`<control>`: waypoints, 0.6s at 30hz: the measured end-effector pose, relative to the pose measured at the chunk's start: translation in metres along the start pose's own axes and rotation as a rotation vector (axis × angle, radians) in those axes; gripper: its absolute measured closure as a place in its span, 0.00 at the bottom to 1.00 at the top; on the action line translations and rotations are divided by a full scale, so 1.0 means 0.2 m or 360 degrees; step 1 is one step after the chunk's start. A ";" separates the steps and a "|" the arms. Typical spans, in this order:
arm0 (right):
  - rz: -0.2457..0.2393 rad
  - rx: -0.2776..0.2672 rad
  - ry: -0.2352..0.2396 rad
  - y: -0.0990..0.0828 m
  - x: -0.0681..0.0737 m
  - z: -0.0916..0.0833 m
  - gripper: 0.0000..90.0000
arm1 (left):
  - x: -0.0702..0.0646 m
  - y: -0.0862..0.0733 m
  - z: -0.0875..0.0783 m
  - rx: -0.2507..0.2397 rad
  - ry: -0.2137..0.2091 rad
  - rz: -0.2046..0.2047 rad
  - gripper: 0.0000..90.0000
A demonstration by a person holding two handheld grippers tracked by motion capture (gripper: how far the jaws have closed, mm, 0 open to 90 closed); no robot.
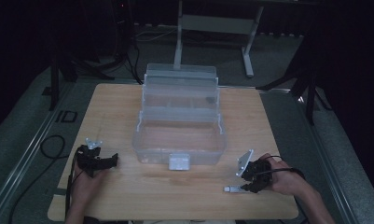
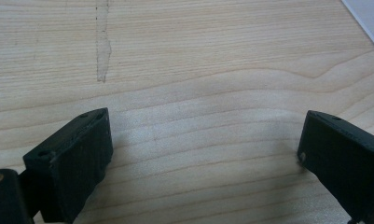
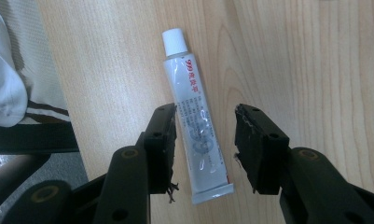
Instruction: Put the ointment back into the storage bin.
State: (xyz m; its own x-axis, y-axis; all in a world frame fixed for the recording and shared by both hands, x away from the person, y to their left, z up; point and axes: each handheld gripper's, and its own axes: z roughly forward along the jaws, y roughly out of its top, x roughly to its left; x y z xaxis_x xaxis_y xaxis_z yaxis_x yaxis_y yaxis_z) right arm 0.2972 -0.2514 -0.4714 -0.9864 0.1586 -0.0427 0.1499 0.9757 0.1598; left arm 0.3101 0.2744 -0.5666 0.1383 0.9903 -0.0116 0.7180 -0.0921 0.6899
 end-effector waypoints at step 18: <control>-0.0044 0.0059 0.0032 0.04 0.00 0.05 0.58 | 0.00 0.00 0.00 0.0000 0.0000 0.0000 0.04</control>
State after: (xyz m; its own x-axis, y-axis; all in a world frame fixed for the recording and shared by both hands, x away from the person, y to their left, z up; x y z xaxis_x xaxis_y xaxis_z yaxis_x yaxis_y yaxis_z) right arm 0.2984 -0.2424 -0.4802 -0.9913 0.1288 -0.0267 0.1247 0.9846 0.1222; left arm 0.3101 0.2744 -0.5666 0.1383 0.9903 -0.0116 0.7180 -0.0922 0.6899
